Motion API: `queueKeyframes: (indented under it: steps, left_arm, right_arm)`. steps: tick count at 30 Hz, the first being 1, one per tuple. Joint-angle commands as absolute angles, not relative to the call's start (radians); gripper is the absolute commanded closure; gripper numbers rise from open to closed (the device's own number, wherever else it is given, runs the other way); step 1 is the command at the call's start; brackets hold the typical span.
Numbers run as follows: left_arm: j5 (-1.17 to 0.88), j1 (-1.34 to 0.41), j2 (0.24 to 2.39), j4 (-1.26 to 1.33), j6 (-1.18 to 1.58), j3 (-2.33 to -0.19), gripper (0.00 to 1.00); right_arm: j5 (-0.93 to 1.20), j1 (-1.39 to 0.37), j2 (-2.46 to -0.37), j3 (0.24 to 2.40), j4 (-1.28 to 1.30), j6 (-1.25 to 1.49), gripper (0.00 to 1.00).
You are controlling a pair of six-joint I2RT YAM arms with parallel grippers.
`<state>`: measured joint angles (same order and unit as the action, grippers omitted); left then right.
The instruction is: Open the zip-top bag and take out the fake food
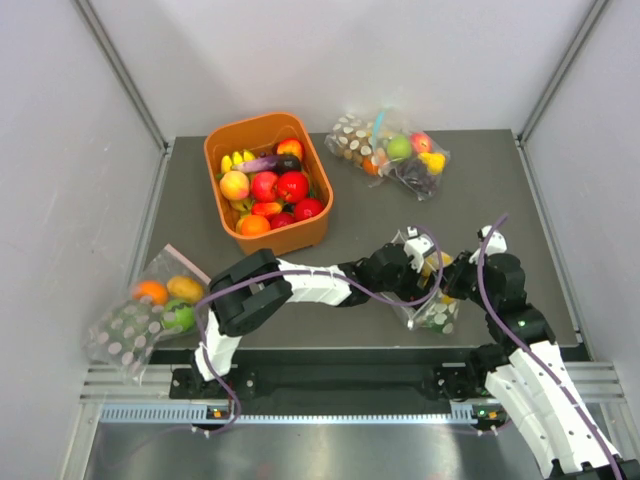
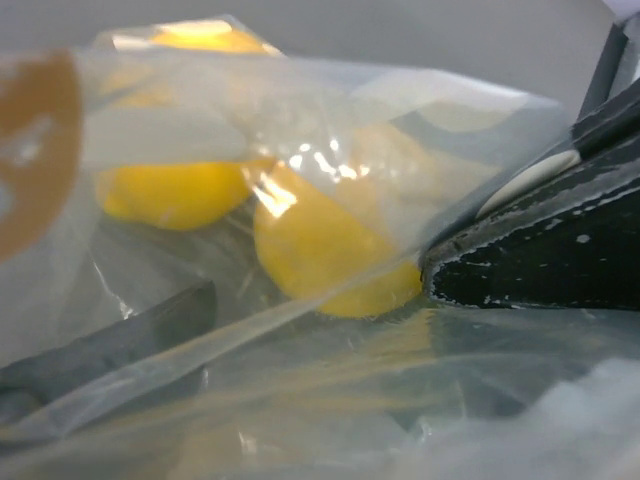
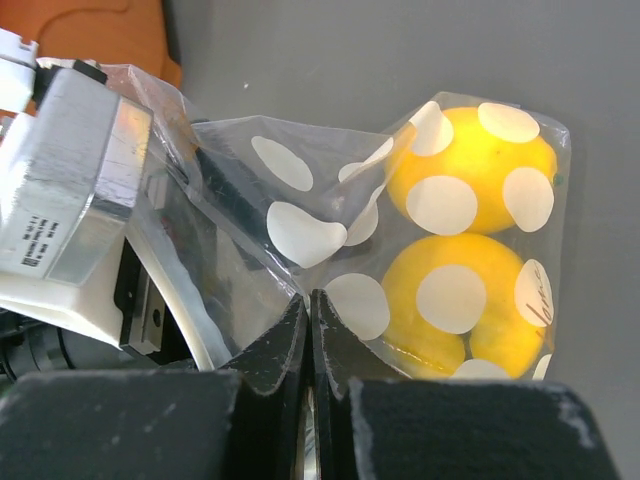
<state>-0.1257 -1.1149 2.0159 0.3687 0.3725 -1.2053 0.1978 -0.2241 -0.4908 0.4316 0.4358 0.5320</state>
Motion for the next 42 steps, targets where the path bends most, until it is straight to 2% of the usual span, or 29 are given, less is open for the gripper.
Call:
queueKeyframes:
  steps: [1,15,26,32,37,42]
  left_arm:
    - [-0.179,-1.132,2.062,0.502,0.397,-1.282,0.01]
    - [-0.258,-1.132,2.192,0.793,0.509,-1.355,0.01]
    - [-0.241,-1.114,2.108,0.998,0.574,-1.243,0.01]
    - [-0.238,-1.108,2.115,1.017,0.586,-1.250,0.01]
    - [-0.235,-1.104,2.108,1.156,0.635,-1.213,0.01]
    - [-0.239,-1.104,2.117,1.073,0.626,-1.259,0.01]
  right_arm:
    - [0.302,-0.233,-0.480,0.437,0.370,0.571,1.00]
    - [0.368,-0.233,-0.471,0.397,0.322,0.584,1.00]
    - [0.472,-0.235,-0.456,0.373,0.276,0.644,1.00]
    - [0.528,-0.233,-0.427,0.331,0.238,0.699,1.00]
    - [0.554,-0.235,-0.411,0.308,0.227,0.713,1.00]
    - [0.580,-0.235,-0.403,0.299,0.218,0.724,1.00]
